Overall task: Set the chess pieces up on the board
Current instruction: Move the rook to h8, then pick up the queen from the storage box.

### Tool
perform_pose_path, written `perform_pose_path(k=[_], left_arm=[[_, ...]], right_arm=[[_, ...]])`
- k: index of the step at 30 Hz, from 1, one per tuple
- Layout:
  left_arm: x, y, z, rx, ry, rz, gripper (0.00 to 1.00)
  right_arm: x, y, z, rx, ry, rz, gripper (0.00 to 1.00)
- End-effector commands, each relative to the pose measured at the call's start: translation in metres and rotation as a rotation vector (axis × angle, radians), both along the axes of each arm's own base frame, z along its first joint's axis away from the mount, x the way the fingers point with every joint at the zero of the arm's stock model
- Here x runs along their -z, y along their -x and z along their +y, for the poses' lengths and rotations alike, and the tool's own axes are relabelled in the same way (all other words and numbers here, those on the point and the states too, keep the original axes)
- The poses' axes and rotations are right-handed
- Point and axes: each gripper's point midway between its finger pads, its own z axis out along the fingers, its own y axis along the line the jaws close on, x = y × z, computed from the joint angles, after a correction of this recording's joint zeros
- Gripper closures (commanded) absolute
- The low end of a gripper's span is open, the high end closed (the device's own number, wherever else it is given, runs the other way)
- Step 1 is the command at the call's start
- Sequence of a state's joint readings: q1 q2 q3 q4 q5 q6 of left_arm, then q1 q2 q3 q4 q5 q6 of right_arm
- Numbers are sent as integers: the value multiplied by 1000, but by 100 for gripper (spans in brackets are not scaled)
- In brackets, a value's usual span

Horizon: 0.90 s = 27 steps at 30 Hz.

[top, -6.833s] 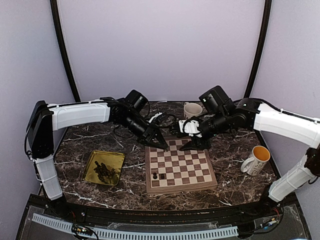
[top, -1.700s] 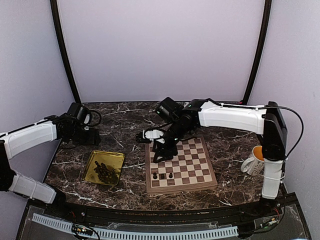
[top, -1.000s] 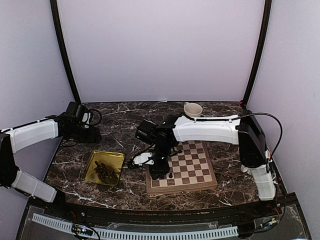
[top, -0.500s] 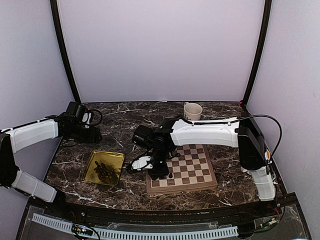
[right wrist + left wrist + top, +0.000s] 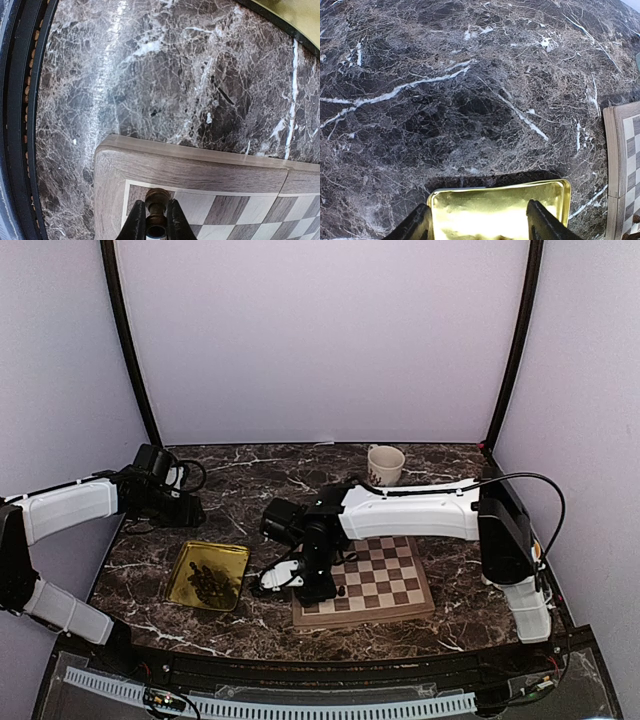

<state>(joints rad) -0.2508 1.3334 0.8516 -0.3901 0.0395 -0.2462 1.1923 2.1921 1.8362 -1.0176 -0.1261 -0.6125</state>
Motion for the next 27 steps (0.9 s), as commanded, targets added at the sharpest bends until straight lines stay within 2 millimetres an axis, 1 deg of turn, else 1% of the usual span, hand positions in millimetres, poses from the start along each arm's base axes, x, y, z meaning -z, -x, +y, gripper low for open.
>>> perform_pose_path(k=[1,8,14,16,19,23,27], left_arm=[[-2,-2,-1,10,5,-11,33],[-3,-2,-1,11,8,-11,34],[-2,-2,-1,11,8,-9,34],[-2,-2,-2,13,7,-9,34],[-1,-2,-2,14,9,-7,34],[-2,-2,-2,15,10,-7,34],[-1,-2,-2,4,14,-4,34]], right_arm=[[-8,9,-7,-26,12,-16,91],[-9,12,-10,-29,12,-19,90],[-10,12,-7,-30,4,-17,87],[-9,13,-6,-31,2,-14,84],[-10,13,-5,-28,-2,-15,76],[-20,10,0,-18,-29,-29,69],[-36,5,3,-10,-60,-50,67]])
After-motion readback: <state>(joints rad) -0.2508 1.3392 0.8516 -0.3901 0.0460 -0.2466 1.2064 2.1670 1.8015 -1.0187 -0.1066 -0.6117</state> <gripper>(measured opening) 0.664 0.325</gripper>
